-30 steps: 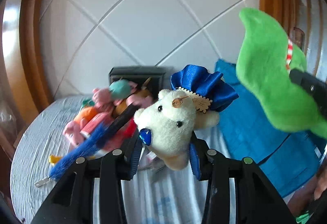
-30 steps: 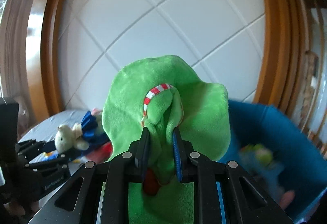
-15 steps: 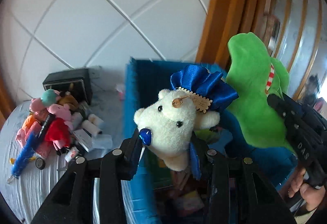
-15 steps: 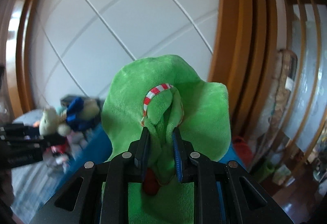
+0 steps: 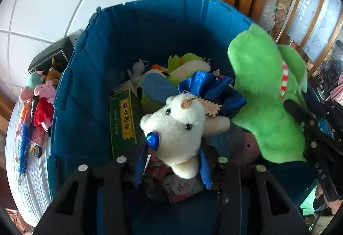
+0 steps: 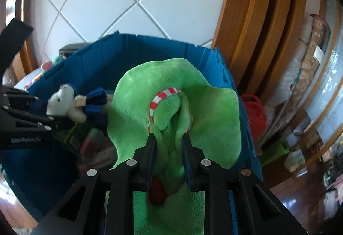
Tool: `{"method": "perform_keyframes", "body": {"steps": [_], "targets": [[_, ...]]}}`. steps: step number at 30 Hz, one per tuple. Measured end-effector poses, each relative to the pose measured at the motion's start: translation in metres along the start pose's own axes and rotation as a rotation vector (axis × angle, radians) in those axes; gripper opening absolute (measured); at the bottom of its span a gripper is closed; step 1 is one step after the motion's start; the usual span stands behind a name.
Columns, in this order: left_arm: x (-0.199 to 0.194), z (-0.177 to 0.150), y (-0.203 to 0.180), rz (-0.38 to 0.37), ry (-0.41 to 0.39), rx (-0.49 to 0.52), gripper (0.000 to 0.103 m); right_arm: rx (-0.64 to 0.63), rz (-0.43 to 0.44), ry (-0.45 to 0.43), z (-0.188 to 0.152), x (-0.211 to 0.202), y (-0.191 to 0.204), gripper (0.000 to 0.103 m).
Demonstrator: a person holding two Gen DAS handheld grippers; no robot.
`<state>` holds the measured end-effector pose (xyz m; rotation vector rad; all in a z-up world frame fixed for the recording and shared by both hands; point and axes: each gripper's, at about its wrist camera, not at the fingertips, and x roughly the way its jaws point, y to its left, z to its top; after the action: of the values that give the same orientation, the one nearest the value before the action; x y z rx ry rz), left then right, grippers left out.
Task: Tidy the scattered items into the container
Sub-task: 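Lift and carry the mouse plush and green hat over the blue crate with both tools, then open both tools to drop the mouse plush and green hat into the crate, then withdraw both tools from the crate back toward the item pile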
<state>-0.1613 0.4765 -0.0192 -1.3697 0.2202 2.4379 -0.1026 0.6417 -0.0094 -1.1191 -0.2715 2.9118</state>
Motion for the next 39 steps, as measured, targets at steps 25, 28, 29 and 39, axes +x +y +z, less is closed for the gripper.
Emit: {"method": "perform_keyframes", "body": {"steps": [25,28,29,39], "targets": [[-0.078,-0.048,0.007,0.114,-0.325,-0.034,0.077,0.033,0.065,-0.141,-0.016,-0.056,0.011,0.103],[-0.091,-0.058,0.016,0.137,-0.365,-0.056,0.077,0.041,0.083,-0.163,-0.015,-0.064,0.02,0.103],[-0.097,-0.063,0.022,0.141,-0.381,-0.072,0.077,0.041,0.091,-0.172,-0.015,-0.067,0.024,0.103],[-0.139,-0.107,0.084,0.177,-0.473,-0.17,0.077,-0.016,0.172,-0.243,0.003,-0.093,0.093,0.103]]}}
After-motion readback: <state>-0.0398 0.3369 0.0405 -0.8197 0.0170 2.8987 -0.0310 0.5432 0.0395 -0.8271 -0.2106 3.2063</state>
